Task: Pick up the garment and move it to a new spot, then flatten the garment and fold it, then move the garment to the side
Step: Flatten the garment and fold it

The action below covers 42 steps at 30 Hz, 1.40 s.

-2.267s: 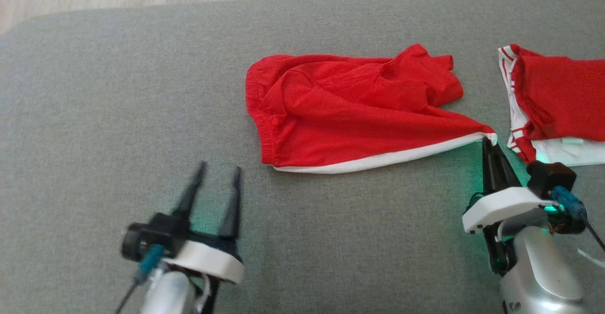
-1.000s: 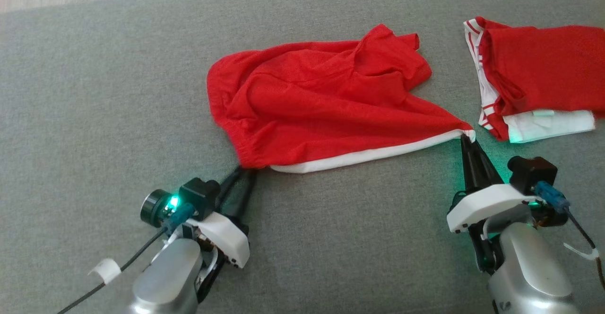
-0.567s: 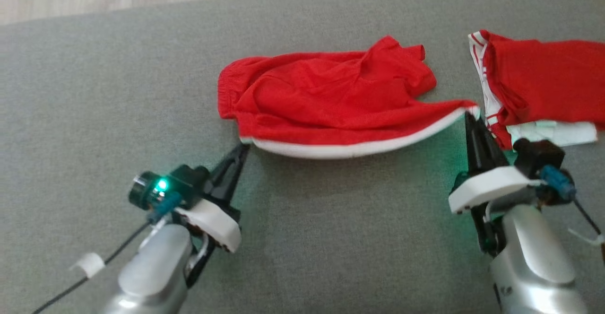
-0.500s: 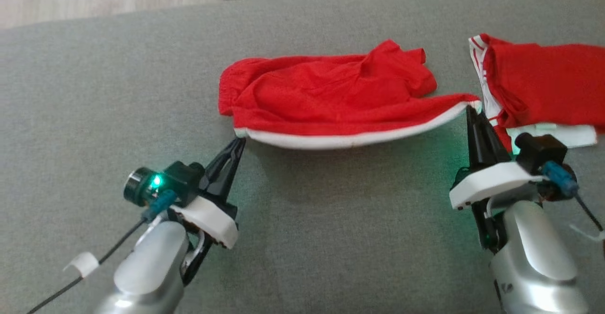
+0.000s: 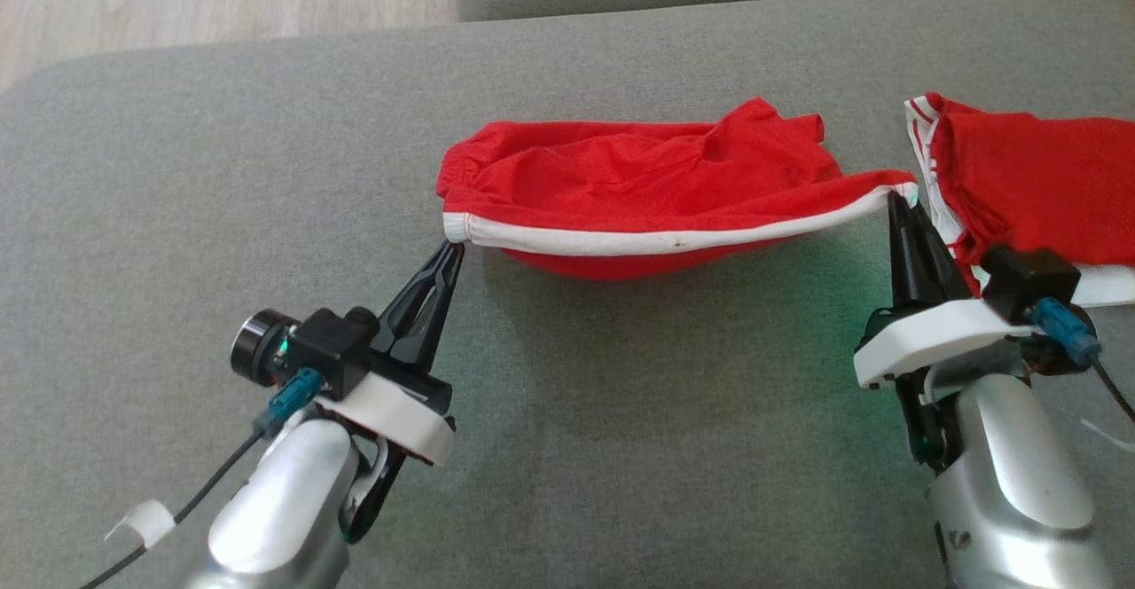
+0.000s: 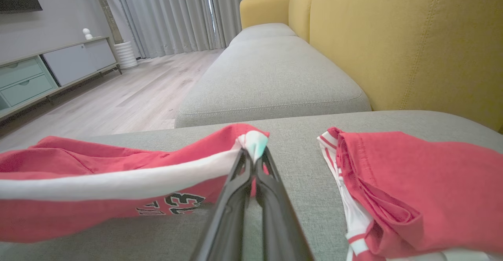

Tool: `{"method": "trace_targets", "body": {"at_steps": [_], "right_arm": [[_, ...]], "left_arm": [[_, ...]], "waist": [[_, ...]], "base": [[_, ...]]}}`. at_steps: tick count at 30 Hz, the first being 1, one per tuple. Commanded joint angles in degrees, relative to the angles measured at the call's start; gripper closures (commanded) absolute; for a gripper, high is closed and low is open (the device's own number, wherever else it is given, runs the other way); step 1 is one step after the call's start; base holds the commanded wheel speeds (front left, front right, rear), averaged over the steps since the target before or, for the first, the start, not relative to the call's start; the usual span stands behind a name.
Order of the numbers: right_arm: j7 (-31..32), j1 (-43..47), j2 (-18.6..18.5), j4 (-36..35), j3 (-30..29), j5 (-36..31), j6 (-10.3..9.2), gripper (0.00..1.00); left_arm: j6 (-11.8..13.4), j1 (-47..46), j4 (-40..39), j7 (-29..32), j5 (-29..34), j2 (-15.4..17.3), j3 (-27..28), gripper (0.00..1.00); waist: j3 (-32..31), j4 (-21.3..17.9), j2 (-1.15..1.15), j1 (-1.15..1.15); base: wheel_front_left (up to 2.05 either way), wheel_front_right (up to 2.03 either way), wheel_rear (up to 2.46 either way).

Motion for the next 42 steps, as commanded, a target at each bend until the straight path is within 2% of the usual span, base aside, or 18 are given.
{"method": "trace_targets", "body": {"at_steps": [1,12,18,25,34,42], "right_arm": [[0.2,-0.5,-0.1,-2.4,1.2,0.5,0.39,1.00],[0.4,-0.5,-0.1,-5.5,1.3,0.0,0.39,1.00],[1.2,-3.4,-0.1,-8.8,2.6,-1.1,0.39,1.00],[4.5,-11.7,-0.3,-12.2,4.8,-3.9,0.39,1.00],[6.4,-22.3,-3.4,-13.5,9.0,-3.4,0.39,1.00],[7.4,-23.5,-4.4,-16.4,9.7,-2.1,0.39,1.00]], "left_arm": [[0.4,-1.6,-2.3,-0.6,0.2,1.7,2.9,1.00],[1.9,-0.6,-8.0,-0.6,1.3,2.5,5.2,1.00],[1.9,-1.8,-10.4,-0.6,2.6,3.3,6.4,1.00],[1.1,-7.9,-12.0,0.1,2.1,4.3,8.0,1.00],[0.6,-18.6,-13.9,1.5,2.0,5.1,9.9,1.00],[1.4,-20.0,-17.5,3.0,1.1,5.7,10.9,1.00]], "waist": [[-0.2,0.2,0.00,0.00],[-1.3,0.2,0.00,0.00],[-2.5,-0.2,0.00,0.00],[-4.3,-0.9,0.00,0.00],[-6.9,-1.5,0.00,0.00],[-9.8,-1.8,0.00,0.00]], "base": [[0.00,0.00,0.00],[0.00,0.00,0.00],[0.00,0.00,0.00],[0.00,0.00,0.00],[0.00,0.00,0.00],[0.00,0.00,0.00]]}}
